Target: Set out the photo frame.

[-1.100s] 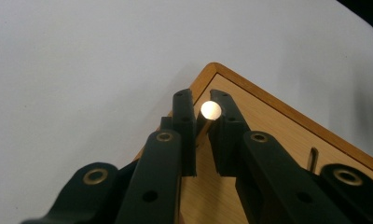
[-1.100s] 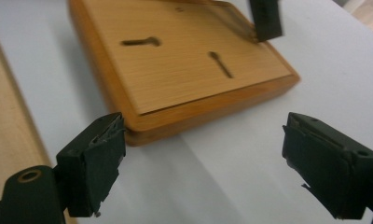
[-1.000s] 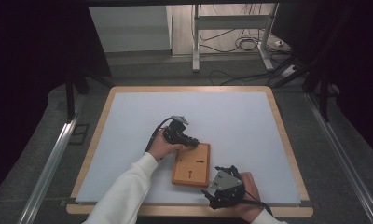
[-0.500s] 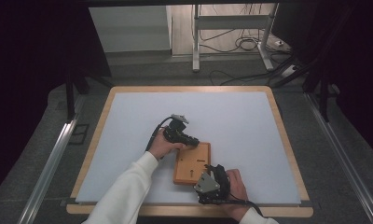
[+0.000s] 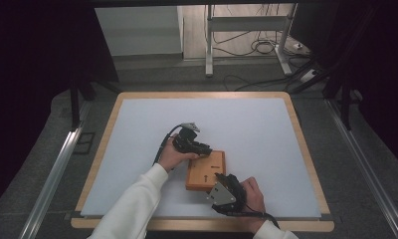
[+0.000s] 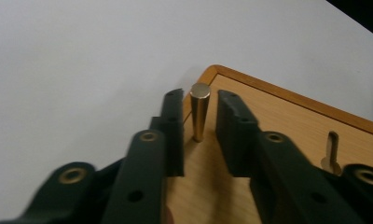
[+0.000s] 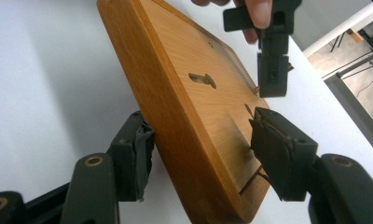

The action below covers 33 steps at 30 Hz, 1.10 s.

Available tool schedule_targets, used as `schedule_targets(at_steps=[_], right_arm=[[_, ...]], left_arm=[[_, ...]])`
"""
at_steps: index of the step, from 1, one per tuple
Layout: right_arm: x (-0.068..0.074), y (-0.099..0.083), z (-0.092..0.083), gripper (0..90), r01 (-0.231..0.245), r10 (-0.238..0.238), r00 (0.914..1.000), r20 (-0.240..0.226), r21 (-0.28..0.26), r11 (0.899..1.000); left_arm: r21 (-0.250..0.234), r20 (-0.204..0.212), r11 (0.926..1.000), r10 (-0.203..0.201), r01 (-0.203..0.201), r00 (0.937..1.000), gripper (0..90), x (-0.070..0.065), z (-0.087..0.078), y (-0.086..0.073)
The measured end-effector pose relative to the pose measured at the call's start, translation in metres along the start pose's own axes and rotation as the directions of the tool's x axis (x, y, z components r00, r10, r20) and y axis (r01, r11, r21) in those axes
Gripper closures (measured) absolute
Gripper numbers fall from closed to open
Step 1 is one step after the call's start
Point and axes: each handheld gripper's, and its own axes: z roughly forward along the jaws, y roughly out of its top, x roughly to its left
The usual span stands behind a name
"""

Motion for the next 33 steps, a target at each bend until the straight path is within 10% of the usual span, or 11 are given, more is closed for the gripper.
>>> schedule_targets(at_steps=[7,13,22,33], right_arm=[[-0.002,0.000,-0.002,42.0,-0.003,0.003,1.0000,0.001,0.002,1.000],[-0.006,0.000,-0.002,42.1,-0.006,0.006,0.9998,-0.017,0.004,1.000],[-0.007,0.001,-0.002,42.3,-0.008,0.009,0.9998,-0.017,0.007,1.000],[-0.009,0.000,-0.002,43.9,-0.010,0.010,1.0000,0.000,0.001,1.000]], left_arm=[[-0.068,-0.133,0.9976,0.006,-0.016,0.9911,36.6,-0.004,-0.028,-0.009],[-0.097,-0.218,0.9945,0.019,-0.041,0.9757,33.6,-0.005,-0.062,-0.041],[-0.082,-0.256,0.9965,-0.007,-0.015,0.9665,33.0,0.001,-0.076,-0.074],[-0.082,-0.239,0.9964,-0.037,0.018,0.9704,32.0,0.006,-0.075,-0.079]])
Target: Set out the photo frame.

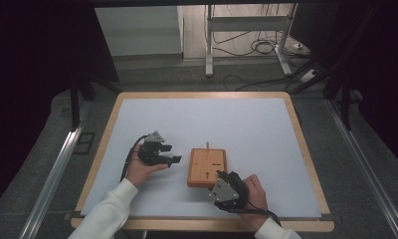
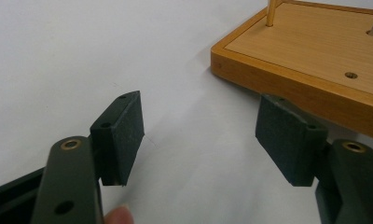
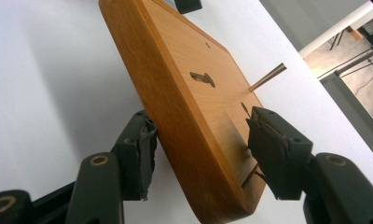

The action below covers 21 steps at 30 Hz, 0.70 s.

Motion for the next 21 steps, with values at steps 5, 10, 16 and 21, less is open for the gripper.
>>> schedule_targets(at_steps=[5,10,16,21], right_arm=[[-0.002,0.001,-0.001,44.8,-0.003,0.003,1.0000,0.003,-0.001,1.000],[-0.007,0.004,-0.002,45.9,-0.019,0.019,0.9998,-0.003,-0.005,1.000],[-0.012,0.007,-0.003,48.4,-0.022,0.022,0.9997,0.003,-0.016,1.000],[-0.014,0.009,-0.003,49.4,-0.019,0.019,0.9998,0.001,-0.014,1.000]], left_arm=[[-0.005,-0.006,1.0000,-0.003,0.003,1.0000,31.9,0.001,-0.002,-0.001],[-0.011,-0.013,0.9999,-0.002,0.002,0.9999,32.0,-0.001,-0.005,-0.001],[-0.004,-0.026,0.9999,0.013,-0.013,0.9996,31.6,-0.003,-0.010,-0.002],[0.004,-0.037,0.9999,0.016,-0.016,0.9992,31.6,-0.002,-0.012,-0.008]])
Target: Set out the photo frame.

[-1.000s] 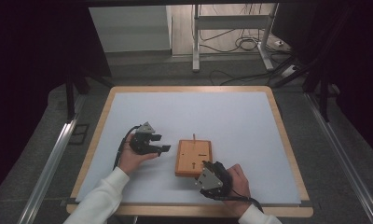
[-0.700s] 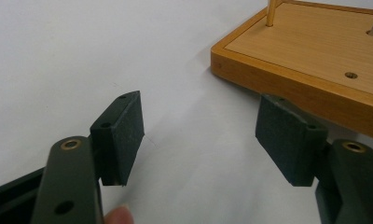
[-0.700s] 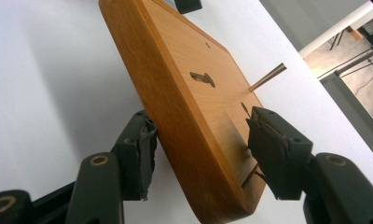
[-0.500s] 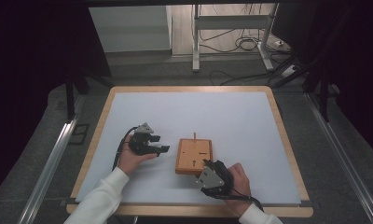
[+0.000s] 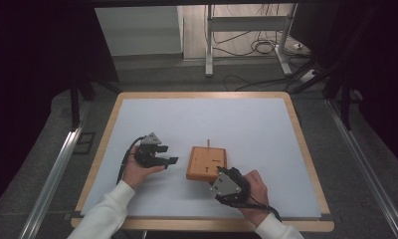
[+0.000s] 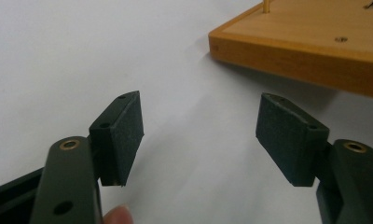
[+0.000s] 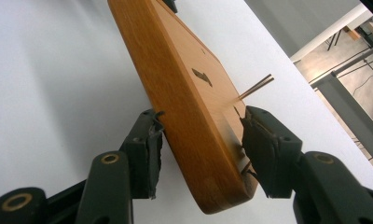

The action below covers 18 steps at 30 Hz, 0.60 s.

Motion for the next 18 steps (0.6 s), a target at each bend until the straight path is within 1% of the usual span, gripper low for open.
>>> schedule_targets(at_steps=[6,11,13,18], right_arm=[[-0.004,0.004,0.001,50.7,0.002,-0.002,1.0000,-0.003,0.005,1.000],[-0.010,0.005,-0.001,52.3,-0.007,0.007,1.0000,-0.006,0.002,1.000],[-0.011,0.006,-0.002,52.4,-0.010,0.010,0.9999,-0.008,0.003,1.000],[-0.018,0.008,-0.003,53.2,-0.017,0.017,0.9996,-0.022,0.009,1.000]], left_arm=[[0.003,-0.007,1.0000,-0.008,0.008,0.9999,31.7,0.001,-0.005,-0.007],[0.012,-0.018,0.9999,0.010,-0.010,0.9998,31.7,-0.003,-0.009,-0.011],[0.018,-0.025,0.9995,0.027,-0.027,0.9993,31.7,-0.005,-0.009,-0.012],[0.024,-0.022,0.9993,0.029,-0.028,0.9993,31.6,-0.006,-0.008,-0.012]])
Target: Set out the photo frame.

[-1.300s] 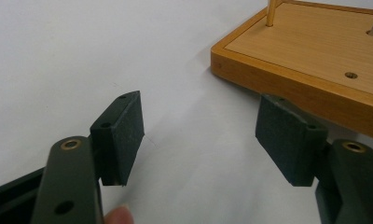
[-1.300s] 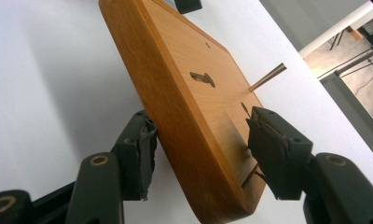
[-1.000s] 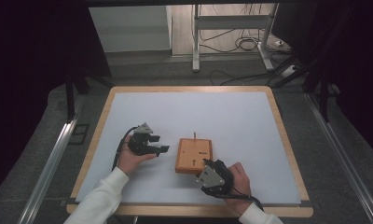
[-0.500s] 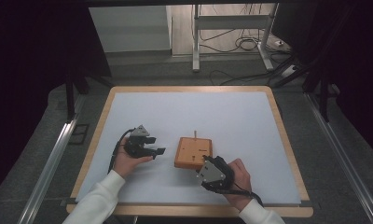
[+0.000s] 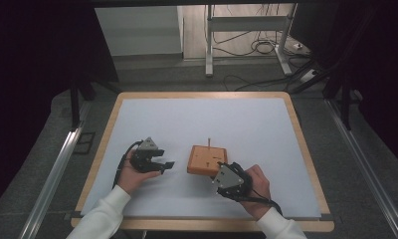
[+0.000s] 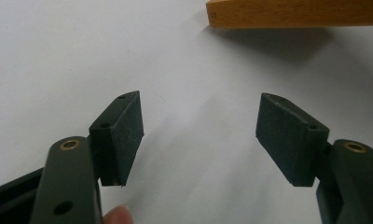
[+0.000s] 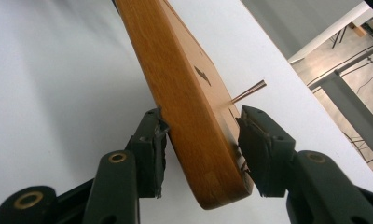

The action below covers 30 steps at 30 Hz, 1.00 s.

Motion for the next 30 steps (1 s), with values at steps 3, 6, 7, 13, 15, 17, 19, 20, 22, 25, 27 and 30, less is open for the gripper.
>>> schedule_targets(at_steps=[3,6,7,13,15,17,19,20,22,25,27,30], right_arm=[[-0.004,0.002,0.000,53.9,-0.001,0.001,1.0000,-0.007,-0.001,1.000],[-0.009,0.004,0.000,55.4,-0.003,0.003,1.0000,-0.006,0.000,1.000],[-0.010,0.004,0.000,55.9,-0.003,0.003,1.0000,-0.004,0.002,1.000],[-0.022,0.009,0.001,58.0,-0.014,0.014,0.9998,-0.013,0.001,1.000],[-0.027,0.011,0.001,58.8,-0.015,0.015,0.9996,-0.025,0.009,1.000],[-0.031,0.013,0.002,59.2,-0.014,0.014,0.9993,-0.035,0.010,1.000],[-0.032,0.014,0.002,59.6,-0.018,0.018,0.9991,-0.039,0.012,1.000],[-0.035,0.015,0.003,60.4,-0.018,0.019,0.9990,-0.042,0.011,1.000],[-0.039,0.016,0.003,60.8,-0.024,0.024,0.9984,-0.050,0.012,1.000],[-0.042,0.017,0.004,61.2,-0.033,0.034,0.9978,-0.057,0.012,0.999],[-0.046,0.019,0.004,61.6,-0.041,0.042,0.9971,-0.064,0.011,0.999],[-0.052,0.022,0.006,62.5,-0.046,0.047,0.9958,-0.078,0.016,0.999]], left_arm=[[0.007,-0.005,0.9999,0.008,-0.008,1.0000,31.4,0.000,0.001,0.000],[0.009,-0.006,1.0000,0.003,-0.003,1.0000,31.2,0.000,0.001,-0.001],[0.009,-0.007,1.0000,0.003,-0.003,1.0000,31.2,0.000,0.001,-0.001],[0.016,-0.004,0.9999,0.002,-0.002,1.0000,30.9,0.000,0.002,-0.001],[0.018,-0.005,0.9998,0.002,-0.002,1.0000,30.8,0.000,0.002,-0.001],[0.021,-0.004,0.9997,0.009,-0.009,1.0000,30.6,0.000,0.003,-0.001],[0.021,-0.004,0.9998,0.007,-0.007,1.0000,30.6,0.000,0.003,-0.002],[0.024,-0.004,0.9997,0.000,0.000,1.0000,30.5,0.000,0.004,-0.002],[0.025,-0.004,0.9997,0.002,-0.002,1.0000,30.4,0.000,0.004,-0.002],[0.030,-0.002,0.9996,-0.001,0.001,1.0000,30.3,0.001,0.004,-0.002],[0.031,0.000,0.9995,-0.001,0.001,1.0000,30.3,0.001,0.005,-0.003],[0.033,0.001,0.9995,0.000,0.000,1.0000,30.0,0.001,0.005,-0.003]])
